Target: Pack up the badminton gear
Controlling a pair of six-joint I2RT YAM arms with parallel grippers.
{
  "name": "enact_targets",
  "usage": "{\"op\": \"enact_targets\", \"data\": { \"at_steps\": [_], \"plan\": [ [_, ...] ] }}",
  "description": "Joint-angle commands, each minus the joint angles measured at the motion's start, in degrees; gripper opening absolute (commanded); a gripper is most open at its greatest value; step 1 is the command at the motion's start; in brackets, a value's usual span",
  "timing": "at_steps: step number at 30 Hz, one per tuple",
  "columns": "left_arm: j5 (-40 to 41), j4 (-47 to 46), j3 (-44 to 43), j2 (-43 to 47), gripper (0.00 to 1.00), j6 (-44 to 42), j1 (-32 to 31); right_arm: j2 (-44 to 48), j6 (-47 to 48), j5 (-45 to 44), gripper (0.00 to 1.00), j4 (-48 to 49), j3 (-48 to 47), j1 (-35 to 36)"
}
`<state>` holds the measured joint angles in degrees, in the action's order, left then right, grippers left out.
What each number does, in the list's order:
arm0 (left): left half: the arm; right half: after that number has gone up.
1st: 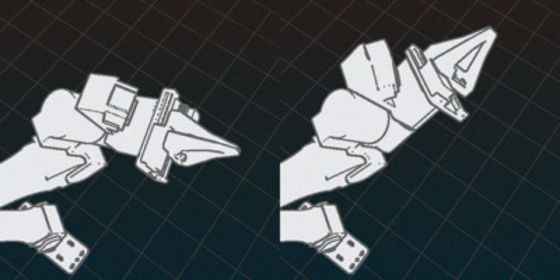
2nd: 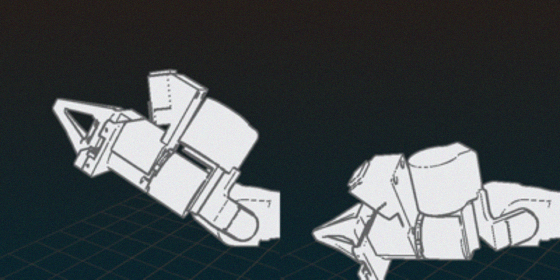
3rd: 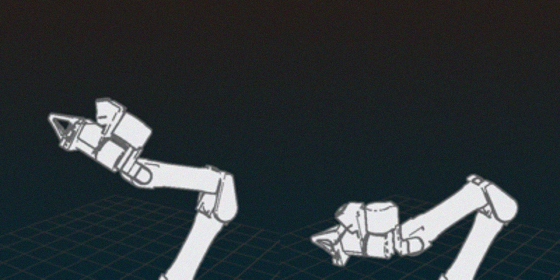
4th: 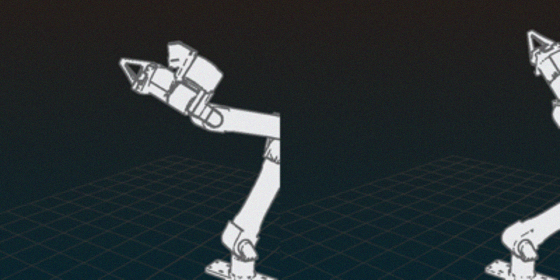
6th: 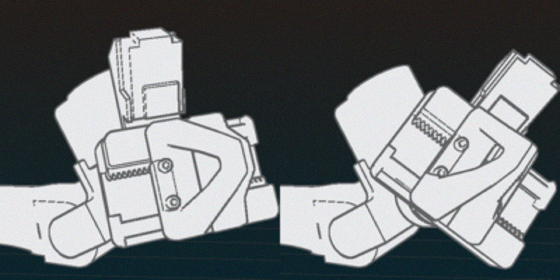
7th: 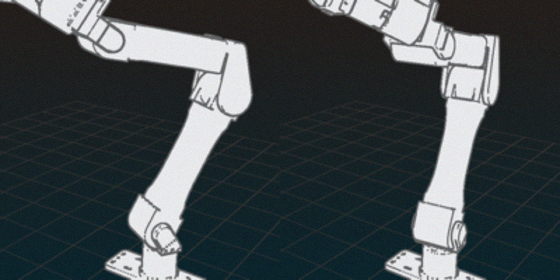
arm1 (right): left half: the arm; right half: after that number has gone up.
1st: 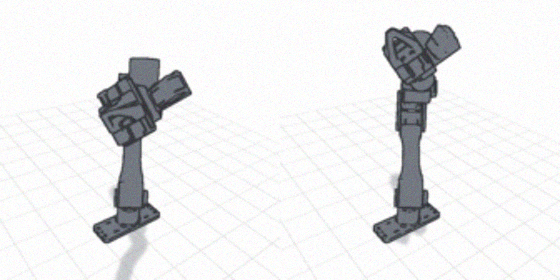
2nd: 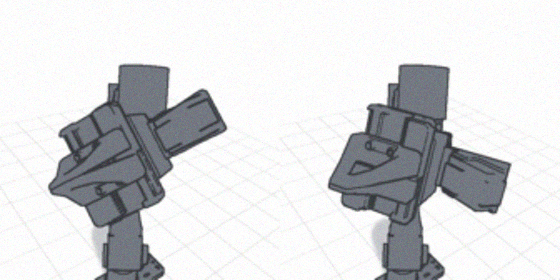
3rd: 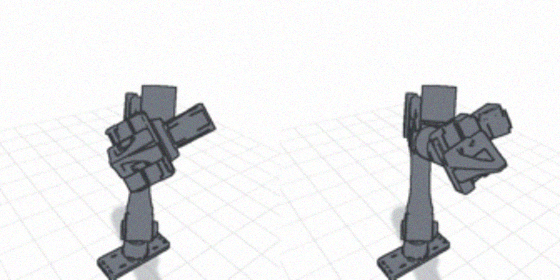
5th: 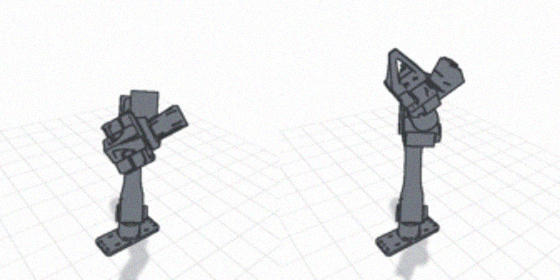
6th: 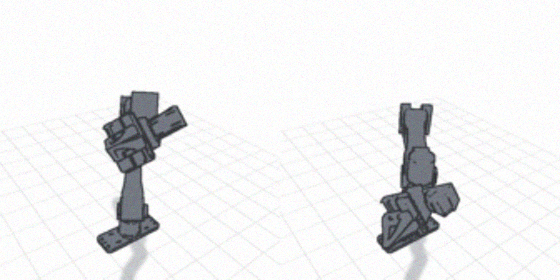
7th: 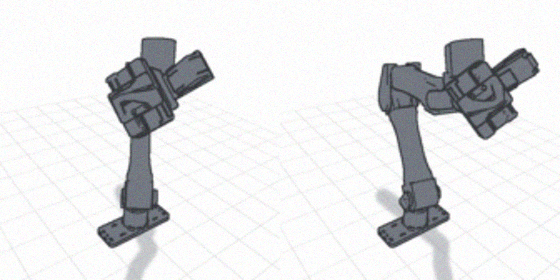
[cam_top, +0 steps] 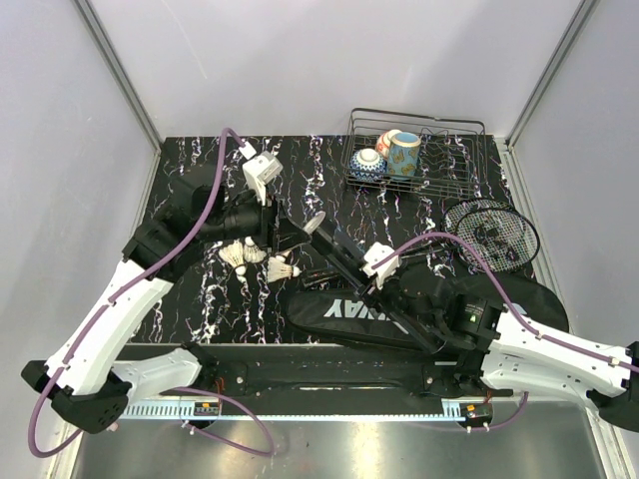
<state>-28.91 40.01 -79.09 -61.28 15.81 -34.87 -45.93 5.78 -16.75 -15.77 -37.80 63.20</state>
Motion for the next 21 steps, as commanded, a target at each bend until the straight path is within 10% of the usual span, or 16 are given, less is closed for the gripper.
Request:
{"op": "enact_targets", "data": {
  "at_steps": [1, 21],
  "plan": [
    [-4.76, -1.16, 0.69, 1.51, 0.47, -2.10, 0.07, 0.58, 1.34, 1.37, 0.45, 3.82, -2.28, -0.09],
    [-6.95, -3.71, 2.36, -1.92, 0.42, -4.04, -0.02, 0.23, 1.51, 5.15, 0.43, 4.87, -2.19, -0.09]
  ]
}}
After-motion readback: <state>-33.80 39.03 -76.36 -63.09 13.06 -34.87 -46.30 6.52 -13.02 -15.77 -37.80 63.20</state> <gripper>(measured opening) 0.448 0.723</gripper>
